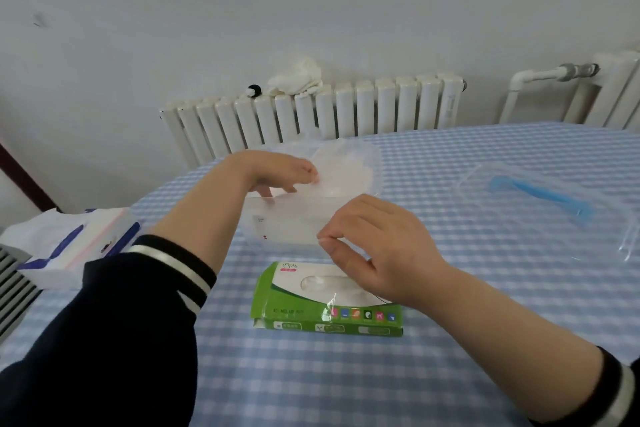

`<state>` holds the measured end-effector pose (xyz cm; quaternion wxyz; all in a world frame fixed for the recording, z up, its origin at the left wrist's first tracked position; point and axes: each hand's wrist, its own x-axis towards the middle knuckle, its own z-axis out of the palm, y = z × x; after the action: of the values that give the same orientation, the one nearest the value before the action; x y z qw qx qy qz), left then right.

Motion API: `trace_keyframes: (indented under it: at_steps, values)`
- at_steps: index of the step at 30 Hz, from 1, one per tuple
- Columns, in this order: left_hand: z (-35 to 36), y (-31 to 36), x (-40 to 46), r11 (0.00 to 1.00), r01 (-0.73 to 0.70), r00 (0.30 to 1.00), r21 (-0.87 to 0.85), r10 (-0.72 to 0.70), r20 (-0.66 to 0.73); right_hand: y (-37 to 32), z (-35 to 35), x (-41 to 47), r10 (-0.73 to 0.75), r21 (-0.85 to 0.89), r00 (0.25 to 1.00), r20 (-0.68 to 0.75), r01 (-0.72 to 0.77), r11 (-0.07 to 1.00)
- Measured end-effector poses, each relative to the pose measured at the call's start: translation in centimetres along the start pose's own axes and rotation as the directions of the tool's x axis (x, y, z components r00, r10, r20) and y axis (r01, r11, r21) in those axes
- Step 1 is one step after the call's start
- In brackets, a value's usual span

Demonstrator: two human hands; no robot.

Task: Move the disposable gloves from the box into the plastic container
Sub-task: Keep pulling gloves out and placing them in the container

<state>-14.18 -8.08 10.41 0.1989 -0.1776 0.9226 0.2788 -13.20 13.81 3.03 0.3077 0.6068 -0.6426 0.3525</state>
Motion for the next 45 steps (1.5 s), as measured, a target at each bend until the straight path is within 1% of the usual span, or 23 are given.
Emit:
trace_keyframes:
  at_steps: [2,4,6,7,8,9,11,13,15,17,18,19,20,21,23,26,27,28,30,34,40,42,45]
  values:
    - [0.5,-0.6,0.8,0.999,0.041,0.998,-0.013,-0.040,0.057,0.0,0.3,-0.2,0.081,-0.033,0.982,0.171,-0.077,0.997]
    - [0.8,-0.9,1.0,1.000,0.009,1.000,0.016,-0.009,0.027,0.1,0.7,-0.3,0.214,-0.072,0.898,0.384,-0.202,0.977]
    - [0.7,-0.7,0.4,0.998,-0.055,0.993,0.017,0.057,-0.106,0.4,1.1,-0.6,0.305,-0.109,0.785,0.540,-0.293,0.950]
    - [0.6,-0.5,-0.3,0.994,-0.107,0.973,-0.007,0.103,-0.205,0.5,1.2,-0.8,0.337,-0.118,0.734,0.590,-0.335,0.935]
    - [0.5,-0.4,-1.0,0.985,-0.170,0.937,-0.030,0.152,-0.315,0.7,1.2,-0.9,0.367,-0.121,0.685,0.629,-0.380,0.917]
    - [0.5,-0.4,-1.8,0.971,-0.236,0.882,-0.040,0.197,-0.429,0.7,1.3,-1.1,0.388,-0.116,0.645,0.658,-0.423,0.899]
    - [1.0,-0.6,-3.1,0.946,-0.325,0.730,0.005,0.254,-0.635,0.9,1.6,-1.3,0.411,-0.093,0.589,0.696,-0.493,0.865]
    - [2.2,-1.2,-4.1,0.920,-0.389,0.578,0.045,0.282,-0.766,1.0,2.0,-1.6,0.409,-0.065,0.563,0.718,-0.531,0.845]
    - [3.7,-1.7,-4.9,0.885,-0.441,0.393,0.147,0.338,-0.856,1.1,2.2,-1.8,0.414,-0.043,0.565,0.714,-0.555,0.831]
    - [5.5,-2.2,-5.6,0.833,-0.472,0.191,0.289,0.416,-0.889,1.1,2.5,-2.0,0.404,-0.013,0.581,0.707,-0.560,0.828]
    - [6.6,-2.6,-5.7,0.803,-0.494,0.130,0.334,0.448,-0.885,1.2,2.6,-2.1,0.389,0.005,0.590,0.708,-0.554,0.832]
    - [8.0,-3.2,-5.8,0.775,-0.525,0.109,0.351,0.471,-0.875,1.1,2.9,-2.2,0.372,0.023,0.594,0.713,-0.550,0.835]
    - [9.3,-3.8,-5.8,0.755,-0.562,0.131,0.338,0.485,-0.865,1.1,3.1,-2.3,0.358,0.045,0.594,0.720,-0.554,0.831]
    - [10.6,-4.4,-5.7,0.745,-0.595,0.184,0.303,0.493,-0.851,1.1,3.2,-2.4,0.347,0.068,0.591,0.728,-0.566,0.822]
    - [12.8,-5.9,-5.4,0.765,-0.603,0.352,0.226,0.510,-0.785,1.2,3.4,-2.6,0.326,0.099,0.579,0.747,-0.582,0.807]
    - [14.3,-7.4,-4.8,0.847,-0.507,0.637,0.160,0.493,-0.592,1.5,3.6,-2.8,0.307,0.071,0.553,0.775,-0.558,0.827]
    - [14.5,-7.6,-4.9,0.870,-0.468,0.707,0.153,0.473,-0.527,1.5,3.6,-2.7,0.306,0.056,0.543,0.782,-0.550,0.833]
    - [14.8,-7.8,-4.9,0.883,-0.441,0.748,0.162,0.461,-0.477,1.5,3.7,-2.6,0.308,0.044,0.538,0.784,-0.544,0.838]
    - [15.3,-7.9,-5.1,0.887,-0.426,0.772,0.180,0.460,-0.439,1.4,3.8,-2.4,0.324,0.031,0.543,0.775,-0.544,0.838]
    - [15.9,-7.9,-5.1,0.884,-0.450,0.761,0.124,0.453,-0.464,1.2,3.9,-2.2,0.355,0.018,0.567,0.743,-0.548,0.836]
    - [15.9,-7.6,-5.5,0.895,-0.443,0.780,0.056,0.416,-0.468,0.5,3.8,-2.5,0.338,-0.063,0.619,0.709,-0.422,0.904]
    - [15.9,-7.4,-5.6,0.896,-0.443,0.782,0.040,0.408,-0.471,0.5,3.7,-2.6,0.337,-0.043,0.634,0.696,-0.432,0.901]
    - [15.7,-7.2,-5.7,0.911,-0.413,0.803,0.000,0.364,-0.472,0.4,3.6,-2.6,0.353,0.017,0.679,0.644,-0.474,0.880]
